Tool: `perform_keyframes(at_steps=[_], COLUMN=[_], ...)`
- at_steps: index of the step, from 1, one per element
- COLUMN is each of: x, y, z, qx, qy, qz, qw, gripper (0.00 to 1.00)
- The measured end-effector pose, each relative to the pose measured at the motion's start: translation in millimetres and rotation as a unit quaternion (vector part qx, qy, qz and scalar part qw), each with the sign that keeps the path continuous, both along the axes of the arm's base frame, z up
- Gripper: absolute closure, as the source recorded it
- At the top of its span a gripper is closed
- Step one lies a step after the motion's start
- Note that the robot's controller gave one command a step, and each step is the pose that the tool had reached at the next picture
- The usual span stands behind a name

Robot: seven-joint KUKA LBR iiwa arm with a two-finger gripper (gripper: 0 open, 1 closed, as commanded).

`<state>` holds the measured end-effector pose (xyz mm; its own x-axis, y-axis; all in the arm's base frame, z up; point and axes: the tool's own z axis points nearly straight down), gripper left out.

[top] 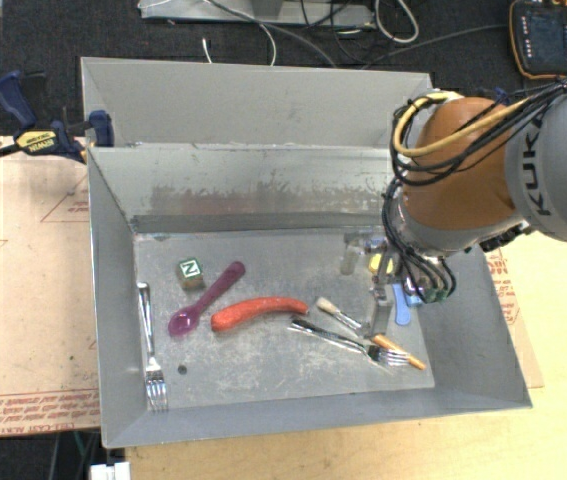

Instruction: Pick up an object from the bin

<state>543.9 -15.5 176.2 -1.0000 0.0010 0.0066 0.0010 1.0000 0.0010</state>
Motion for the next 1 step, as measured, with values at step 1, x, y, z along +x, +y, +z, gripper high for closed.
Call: perform_keyframes(at_steps=[1], x=[1.7], y=[0.0], z=[4.0], qx=[0.0], qy=[-0.004], qz=[0.0], qw=[1.0], gripper=[0.0])
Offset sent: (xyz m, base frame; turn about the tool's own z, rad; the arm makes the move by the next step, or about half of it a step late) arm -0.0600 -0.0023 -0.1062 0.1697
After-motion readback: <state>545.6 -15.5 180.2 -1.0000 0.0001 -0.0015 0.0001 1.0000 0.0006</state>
